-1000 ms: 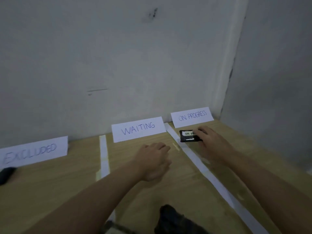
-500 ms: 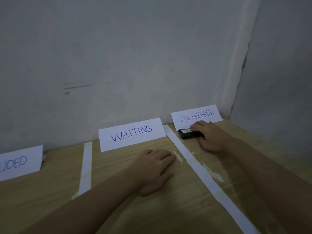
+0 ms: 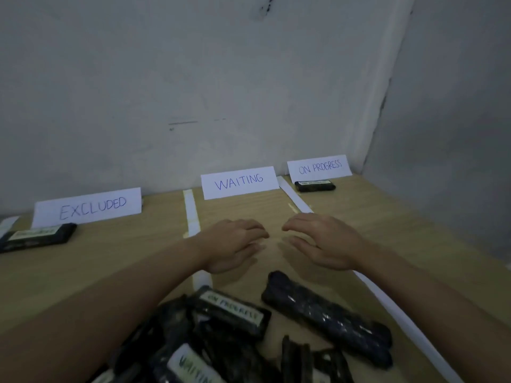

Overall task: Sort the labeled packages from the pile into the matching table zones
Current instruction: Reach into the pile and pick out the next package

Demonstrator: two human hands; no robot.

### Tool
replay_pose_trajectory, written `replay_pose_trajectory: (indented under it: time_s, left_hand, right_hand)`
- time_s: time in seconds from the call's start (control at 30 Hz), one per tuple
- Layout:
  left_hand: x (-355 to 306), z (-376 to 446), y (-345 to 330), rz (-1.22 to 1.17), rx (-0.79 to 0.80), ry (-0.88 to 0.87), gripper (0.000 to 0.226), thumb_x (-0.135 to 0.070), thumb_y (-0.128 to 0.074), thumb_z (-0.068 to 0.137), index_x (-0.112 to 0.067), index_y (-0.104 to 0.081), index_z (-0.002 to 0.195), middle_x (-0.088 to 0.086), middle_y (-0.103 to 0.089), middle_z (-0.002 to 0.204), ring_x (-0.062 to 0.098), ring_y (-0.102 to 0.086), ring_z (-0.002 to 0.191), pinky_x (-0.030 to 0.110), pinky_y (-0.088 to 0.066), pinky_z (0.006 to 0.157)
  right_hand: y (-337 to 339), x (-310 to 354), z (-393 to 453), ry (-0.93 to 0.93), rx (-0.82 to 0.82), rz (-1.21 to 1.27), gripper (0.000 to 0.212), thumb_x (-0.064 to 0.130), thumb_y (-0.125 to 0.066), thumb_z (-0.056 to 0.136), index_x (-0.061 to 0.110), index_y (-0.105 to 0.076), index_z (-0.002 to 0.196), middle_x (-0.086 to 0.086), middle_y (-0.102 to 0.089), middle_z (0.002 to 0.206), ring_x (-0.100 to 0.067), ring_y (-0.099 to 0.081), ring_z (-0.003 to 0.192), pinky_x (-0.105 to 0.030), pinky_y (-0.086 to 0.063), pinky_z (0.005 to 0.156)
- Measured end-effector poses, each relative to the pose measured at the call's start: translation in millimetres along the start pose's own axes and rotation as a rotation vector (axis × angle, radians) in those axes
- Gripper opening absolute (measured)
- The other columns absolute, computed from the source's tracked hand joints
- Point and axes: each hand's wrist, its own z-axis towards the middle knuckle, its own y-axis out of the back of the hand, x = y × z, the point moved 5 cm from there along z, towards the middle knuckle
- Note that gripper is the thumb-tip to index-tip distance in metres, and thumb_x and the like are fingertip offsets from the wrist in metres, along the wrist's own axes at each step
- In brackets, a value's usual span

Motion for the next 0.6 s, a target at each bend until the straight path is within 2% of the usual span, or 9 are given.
replay_pose_trajectory:
  time_s: [0.17, 0.27, 0.33, 0.43, 0.53, 0.6]
  left_hand:
    - [-31.1, -41.3, 5.6, 0.012, 0.004, -0.034, 0.057, -0.041, -0.02, 0.088, -0.021, -0.039, 0.137, -0.001, -0.04, 0.143, 0.015, -0.037, 0.132, 0.036, -0.033, 0.105]
    - [-45.7, -59.1, 9.9, 0.021, -0.01, -0.055, 0.046, -0.036, -0.028, 0.096, -0.02, -0.037, 0.138, 0.0, -0.039, 0.144, 0.016, -0.036, 0.132, 0.035, -0.033, 0.106]
    - [-52.2, -67.6, 12.7, 0.022, -0.011, -0.047, 0.043, -0.031, -0.032, 0.098, -0.021, -0.035, 0.14, -0.001, -0.036, 0.145, 0.015, -0.035, 0.133, 0.034, -0.031, 0.107]
    - [-60.5, -79.9, 16.4, 0.032, -0.017, -0.037, 0.045, -0.031, -0.035, 0.098, -0.022, -0.031, 0.142, -0.001, -0.034, 0.146, 0.016, -0.034, 0.133, 0.035, -0.031, 0.108]
    - [-60.8, -90.6, 19.1, -0.024, -0.067, 0.005, 0.05, -0.033, -0.043, 0.095, -0.022, -0.029, 0.142, -0.002, -0.035, 0.145, 0.017, -0.038, 0.13, 0.033, -0.033, 0.106]
    - [-57.2, -96.3, 23.6, -0.18, -0.158, 0.044, 0.052, -0.033, -0.049, 0.093, -0.02, -0.032, 0.14, -0.001, -0.04, 0.141, 0.016, -0.042, 0.126, 0.025, -0.034, 0.1]
  right_hand:
    - [2.4, 45.6, -45.9, -0.022, 0.061, -0.026, 0.034, 0.035, -0.043, 0.094, 0.02, -0.055, 0.121, 0.004, -0.057, 0.122, -0.015, -0.05, 0.114, -0.03, -0.04, 0.094]
    - [1.8, 62.3, -61.9, -0.068, 0.131, -0.071, 0.038, 0.04, -0.046, 0.092, 0.023, -0.052, 0.125, 0.004, -0.053, 0.126, -0.016, -0.047, 0.116, -0.027, -0.037, 0.093]
    - [-1.3, 68.0, -66.0, -0.096, 0.206, -0.11, 0.042, 0.041, -0.052, 0.089, 0.025, -0.05, 0.128, 0.002, -0.052, 0.125, -0.019, -0.047, 0.115, -0.029, -0.039, 0.093]
    - [-3.7, 73.5, -67.0, -0.153, 0.277, -0.071, 0.044, 0.03, -0.062, 0.083, 0.021, -0.053, 0.125, -0.005, -0.053, 0.118, -0.023, -0.049, 0.109, -0.038, -0.042, 0.092]
    - [9.1, 84.3, -61.5, -0.16, 0.166, 0.08, 0.031, 0.015, -0.06, 0.081, 0.017, -0.063, 0.112, -0.007, -0.063, 0.101, -0.023, -0.056, 0.094, -0.041, -0.047, 0.083]
    - [23.5, 93.6, -55.5, -0.159, 0.075, 0.219, 0.027, 0.013, -0.058, 0.084, 0.016, -0.064, 0.111, -0.005, -0.067, 0.101, -0.018, -0.06, 0.092, -0.038, -0.05, 0.084]
